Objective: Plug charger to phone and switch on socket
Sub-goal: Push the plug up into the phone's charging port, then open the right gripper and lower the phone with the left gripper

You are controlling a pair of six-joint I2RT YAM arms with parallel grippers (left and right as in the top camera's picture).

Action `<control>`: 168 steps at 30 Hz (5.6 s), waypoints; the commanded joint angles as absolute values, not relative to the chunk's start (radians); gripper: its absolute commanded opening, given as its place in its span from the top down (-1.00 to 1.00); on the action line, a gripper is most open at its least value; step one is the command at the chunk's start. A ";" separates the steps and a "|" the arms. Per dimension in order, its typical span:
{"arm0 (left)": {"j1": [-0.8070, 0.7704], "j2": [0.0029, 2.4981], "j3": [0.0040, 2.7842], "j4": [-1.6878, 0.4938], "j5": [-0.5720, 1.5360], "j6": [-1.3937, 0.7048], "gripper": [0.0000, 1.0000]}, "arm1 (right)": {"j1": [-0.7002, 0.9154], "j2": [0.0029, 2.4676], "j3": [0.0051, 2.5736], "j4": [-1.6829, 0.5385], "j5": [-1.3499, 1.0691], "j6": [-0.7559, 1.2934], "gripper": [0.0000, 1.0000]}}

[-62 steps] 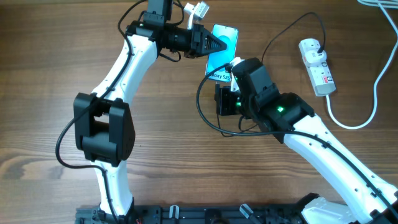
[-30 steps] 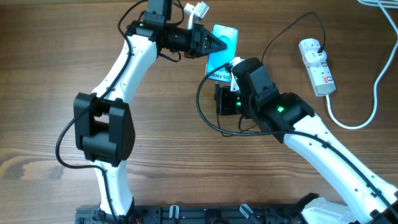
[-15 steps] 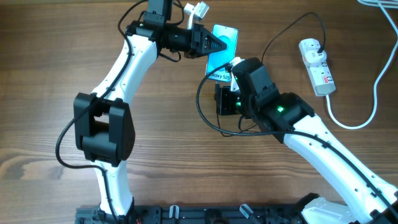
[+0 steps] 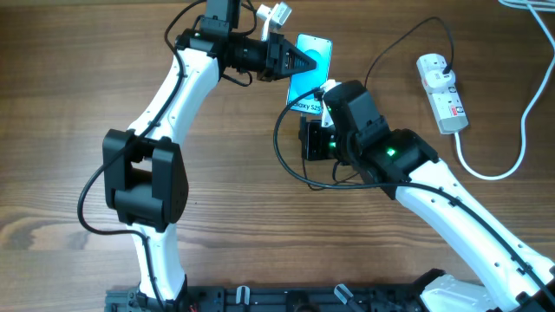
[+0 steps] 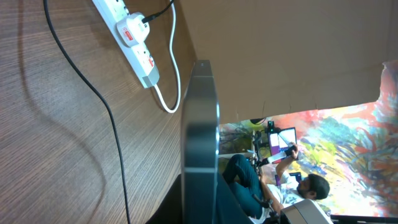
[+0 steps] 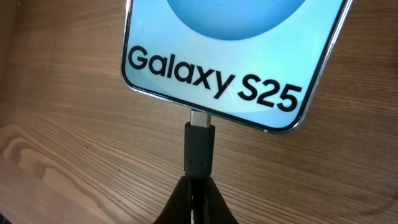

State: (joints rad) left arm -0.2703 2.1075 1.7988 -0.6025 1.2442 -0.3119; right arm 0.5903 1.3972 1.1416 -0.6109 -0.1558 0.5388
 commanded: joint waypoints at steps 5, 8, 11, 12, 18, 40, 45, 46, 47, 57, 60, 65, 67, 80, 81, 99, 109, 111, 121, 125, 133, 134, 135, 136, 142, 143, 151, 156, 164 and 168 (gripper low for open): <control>-0.278 2.069 1.800 -0.602 1.290 -0.295 0.92 | 0.591 1.403 1.161 -0.593 -0.150 0.553 0.92; -0.280 2.069 1.800 -0.602 1.290 -0.294 0.92 | 0.591 1.403 1.161 -0.588 -0.150 0.553 0.91; -0.284 2.069 1.800 -0.601 1.290 -0.291 0.92 | 0.591 1.403 1.161 -0.588 -0.150 0.552 0.91; -0.285 2.069 1.800 -0.601 1.290 -0.291 0.92 | 0.591 1.403 1.161 -0.588 -0.150 0.552 0.91; -0.286 2.069 1.800 -0.601 1.290 -0.291 0.92 | 0.591 1.403 1.161 -0.588 -0.145 0.551 0.91; -0.289 2.069 1.800 -0.630 1.295 -0.247 0.92 | 0.565 1.403 1.161 -0.575 -0.130 0.553 0.92; -0.291 2.069 1.800 -0.664 1.295 -0.248 0.92 | 0.565 1.403 1.161 -0.552 -0.130 0.553 0.91; -0.291 2.069 1.800 -0.667 1.295 -0.257 0.92 | 0.565 1.403 1.161 -0.551 -0.130 0.553 0.92; -0.291 2.069 1.800 -0.667 1.294 -0.270 0.92 | 0.565 1.403 1.161 -0.550 -0.129 0.553 0.91; -0.291 2.069 1.800 -0.667 1.294 -0.272 0.92 | 0.565 1.403 1.161 -0.550 -0.118 0.550 0.91; -0.291 2.069 1.800 -0.667 1.294 -0.268 0.92 | 0.565 1.403 1.161 -0.550 -0.102 0.550 0.92; -0.291 2.069 1.800 -0.667 1.294 -0.269 0.92 | 0.565 1.403 1.161 -0.537 -0.100 0.550 0.91; -0.291 2.069 1.800 -0.667 1.294 -0.269 0.92 | 0.565 1.403 1.161 -0.529 -0.099 0.550 0.91; -0.291 2.069 1.800 -0.671 1.294 -0.269 0.92 | 0.565 1.403 1.161 -0.503 -0.037 0.548 0.91; -0.291 2.069 1.800 -0.671 1.298 -0.269 0.92 | 0.565 1.403 1.161 -0.497 -0.028 0.548 0.91; -0.291 2.069 1.800 -0.671 1.309 -0.269 0.92 | 0.552 1.402 1.161 -0.430 0.008 0.539 0.91; -0.291 2.069 1.800 -0.672 1.309 -0.269 0.92 | 0.545 1.402 1.161 -0.430 0.008 0.536 0.91; -0.291 2.069 1.800 -0.674 1.309 -0.268 0.92 | 0.545 1.402 1.161 -0.430 0.008 0.529 0.91; -0.291 2.069 1.800 -0.674 1.309 -0.265 0.92 | 0.542 1.354 1.161 -0.431 0.012 0.523 0.90; -0.291 2.069 1.800 -0.674 1.309 -0.265 0.92 | 0.529 1.341 1.161 -0.431 0.011 0.524 0.88; -0.291 2.069 1.800 -0.674 1.308 -0.265 0.92 | 0.524 1.340 1.161 -0.430 0.011 0.524 0.74; -0.291 2.069 1.800 -0.674 1.308 -0.265 0.92 | 0.524 1.340 1.161 -0.430 0.011 0.524 0.70; -0.291 2.069 1.800 -0.674 1.308 -0.265 0.92 | 0.524 1.340 1.161 -0.430 0.011 0.523 0.66; -0.291 2.069 1.800 -0.674 1.308 -0.265 0.92 | 0.524 1.340 1.161 -0.430 0.011 0.524 0.66; -0.290 2.069 1.800 -0.673 1.306 -0.265 0.92 | 0.524 1.340 1.161 -0.437 -0.001 0.524 0.46; -0.290 2.069 1.800 -0.673 1.297 -0.265 0.92 | 0.524 1.340 1.161 -0.441 -0.004 0.525 0.43; -0.285 2.069 1.800 -0.675 1.113 -0.270 0.92 | 0.524 1.303 1.161 -0.554 -0.036 0.526 0.14; -0.278 2.069 1.800 -0.742 0.947 -0.307 0.92 | 0.523 1.283 1.161 -0.697 0.047 0.553 -0.38; -0.307 2.102 1.799 -0.879 0.734 -0.299 0.92 | 0.523 1.286 1.158 -0.854 0.141 0.560 -0.92; -0.337 2.131 1.799 -0.884 0.660 -0.300 0.92 | 0.523 1.287 1.157 -0.891 0.177 0.561 -0.99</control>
State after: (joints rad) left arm -0.3042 2.1094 1.7988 -0.8829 0.7547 -0.2977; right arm 0.5209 1.2984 1.1419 -0.8753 0.1123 0.5533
